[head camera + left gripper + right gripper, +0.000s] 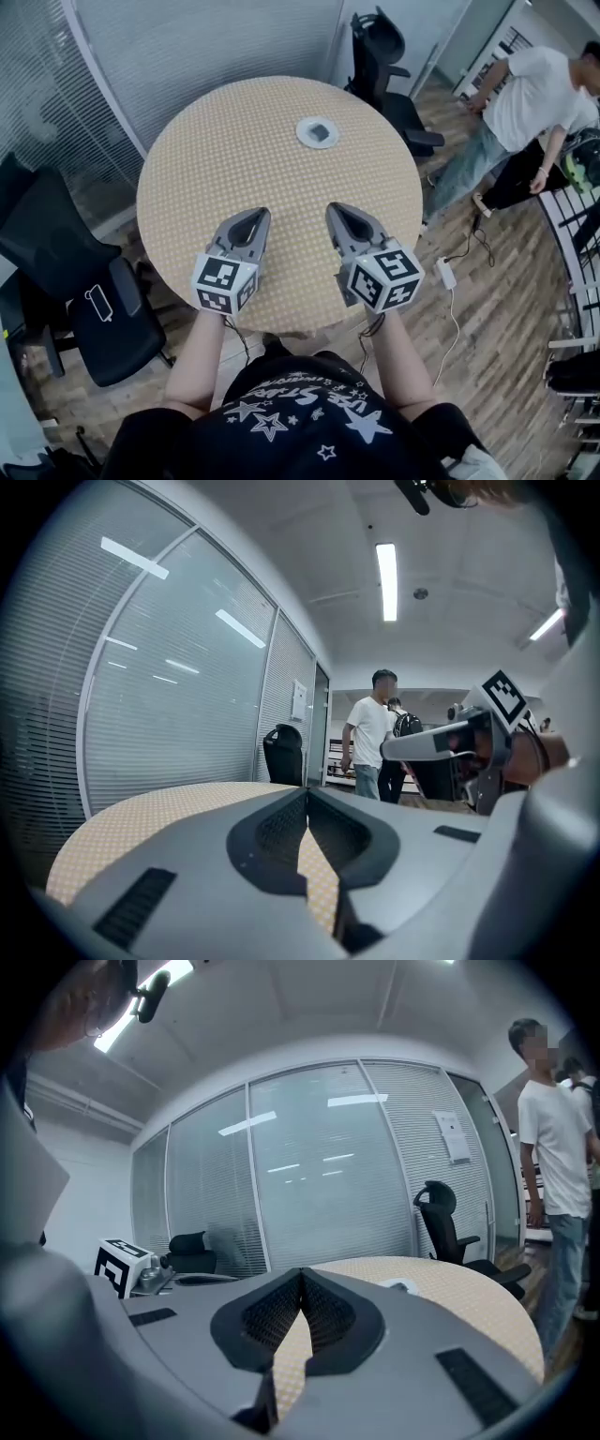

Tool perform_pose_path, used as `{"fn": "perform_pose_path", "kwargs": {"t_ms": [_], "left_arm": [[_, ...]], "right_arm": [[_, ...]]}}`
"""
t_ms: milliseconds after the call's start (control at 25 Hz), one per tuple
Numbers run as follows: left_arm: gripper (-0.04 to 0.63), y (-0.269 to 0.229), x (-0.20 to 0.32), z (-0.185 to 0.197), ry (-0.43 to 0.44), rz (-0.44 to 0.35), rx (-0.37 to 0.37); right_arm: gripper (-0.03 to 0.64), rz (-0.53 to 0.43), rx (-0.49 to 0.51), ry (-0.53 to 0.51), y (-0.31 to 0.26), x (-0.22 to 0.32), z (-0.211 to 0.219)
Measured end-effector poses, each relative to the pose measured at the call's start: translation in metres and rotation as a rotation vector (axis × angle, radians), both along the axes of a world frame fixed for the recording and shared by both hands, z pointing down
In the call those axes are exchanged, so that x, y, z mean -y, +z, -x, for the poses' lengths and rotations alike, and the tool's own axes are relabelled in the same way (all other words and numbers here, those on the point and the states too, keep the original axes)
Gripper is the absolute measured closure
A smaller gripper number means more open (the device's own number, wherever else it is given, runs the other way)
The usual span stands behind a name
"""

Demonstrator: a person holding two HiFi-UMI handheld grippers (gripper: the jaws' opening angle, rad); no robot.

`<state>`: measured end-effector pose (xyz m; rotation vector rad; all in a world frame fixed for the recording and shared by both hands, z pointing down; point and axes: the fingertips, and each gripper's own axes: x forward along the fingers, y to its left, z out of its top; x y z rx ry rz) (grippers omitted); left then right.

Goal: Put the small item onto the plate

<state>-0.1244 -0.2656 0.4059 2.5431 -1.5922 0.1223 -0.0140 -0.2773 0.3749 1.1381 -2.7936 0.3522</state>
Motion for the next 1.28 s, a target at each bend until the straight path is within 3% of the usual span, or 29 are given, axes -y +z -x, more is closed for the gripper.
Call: {"fn": "perform_pose_path", "kwargs": {"t_ms": [240,680,960,1280], "left_arm": [[0.586,-0.015,-0.041,-0.039,0.001,-0.034,0.01],[0.586,-0.016,-0.169,-0.137,-0.003,-0.001,0.06],[0.586,-0.011,-0.207,-0.131,-0.026,0.027,0.094],[0.586,-0.009,-0.226,-0.124,0.028,0.01,0.074]], "right_arm": [[0.591,-0.015,0.031,-0.019,-0.012,-0.057,-0.04],[0.592,0.031,0.096,-0.06,0.002,-0.175,-0.131],[0.591,0.074,0.121,-0.077,0.016,-0.204,-0.133],[0.591,0.066,0.091,-0.017,0.018,-0.218,-0.123]]}}
